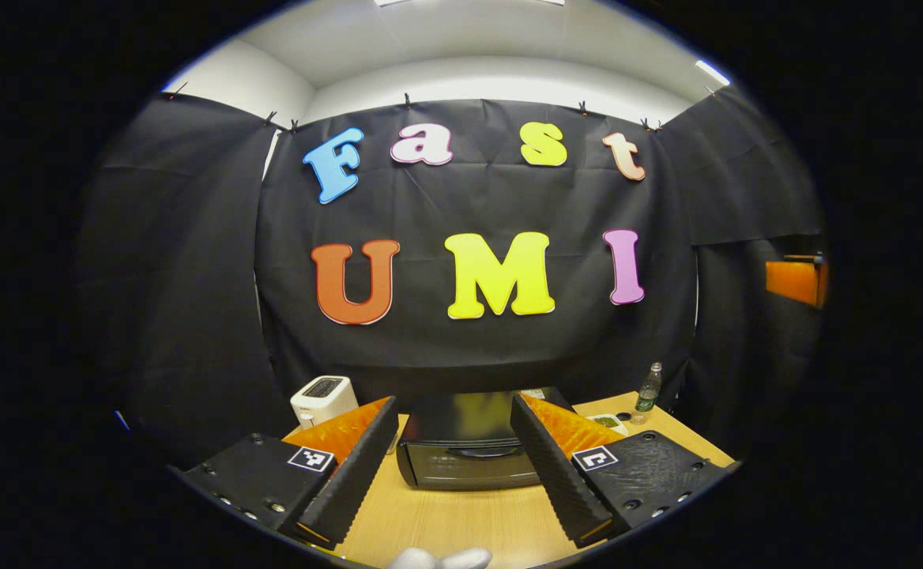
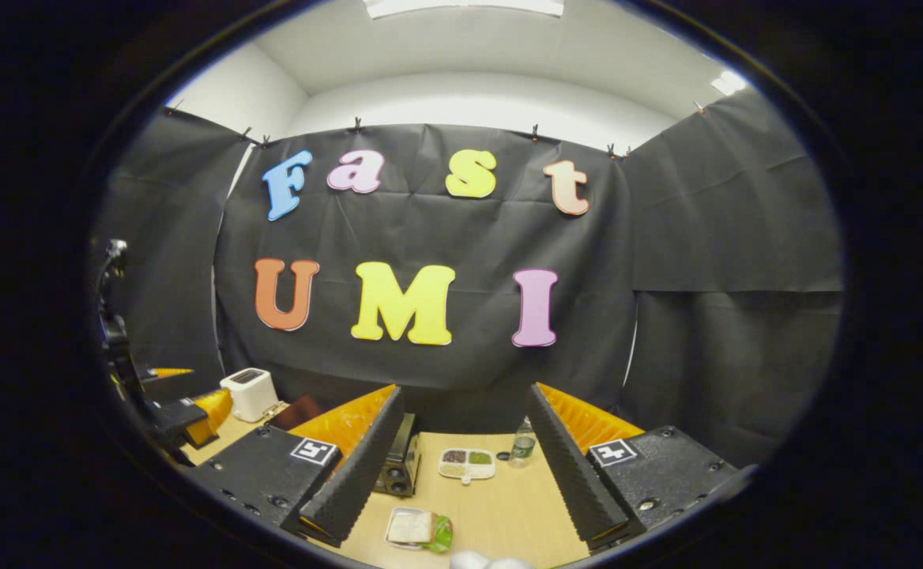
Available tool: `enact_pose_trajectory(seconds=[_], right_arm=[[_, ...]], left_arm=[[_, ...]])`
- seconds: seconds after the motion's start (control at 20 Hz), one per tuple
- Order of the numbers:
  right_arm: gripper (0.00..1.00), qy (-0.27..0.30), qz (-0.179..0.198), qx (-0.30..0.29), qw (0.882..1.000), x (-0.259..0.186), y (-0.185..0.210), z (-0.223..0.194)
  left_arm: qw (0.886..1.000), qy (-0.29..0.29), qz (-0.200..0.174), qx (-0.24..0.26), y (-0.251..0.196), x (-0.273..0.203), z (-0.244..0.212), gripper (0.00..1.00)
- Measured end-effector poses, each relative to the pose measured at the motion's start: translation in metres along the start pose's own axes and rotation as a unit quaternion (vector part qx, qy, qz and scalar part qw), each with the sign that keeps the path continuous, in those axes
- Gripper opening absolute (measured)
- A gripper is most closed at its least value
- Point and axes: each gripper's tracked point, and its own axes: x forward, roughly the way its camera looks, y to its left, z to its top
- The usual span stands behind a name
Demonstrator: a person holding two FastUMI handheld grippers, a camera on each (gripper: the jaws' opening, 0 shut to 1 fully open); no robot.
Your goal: Open the electric oven with the left hand, put the food in, and close the electric oven.
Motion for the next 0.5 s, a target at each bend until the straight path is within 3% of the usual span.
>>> enact_pose_trajectory(seconds=[0.5], right_arm=[[1.00, 0.030, -0.039, -0.036, 0.998, 0.008, -0.036, -0.016]], left_arm=[[0.999, 0.052, -0.012, -0.001, -0.033, 0.097, -0.087, 0.94]])
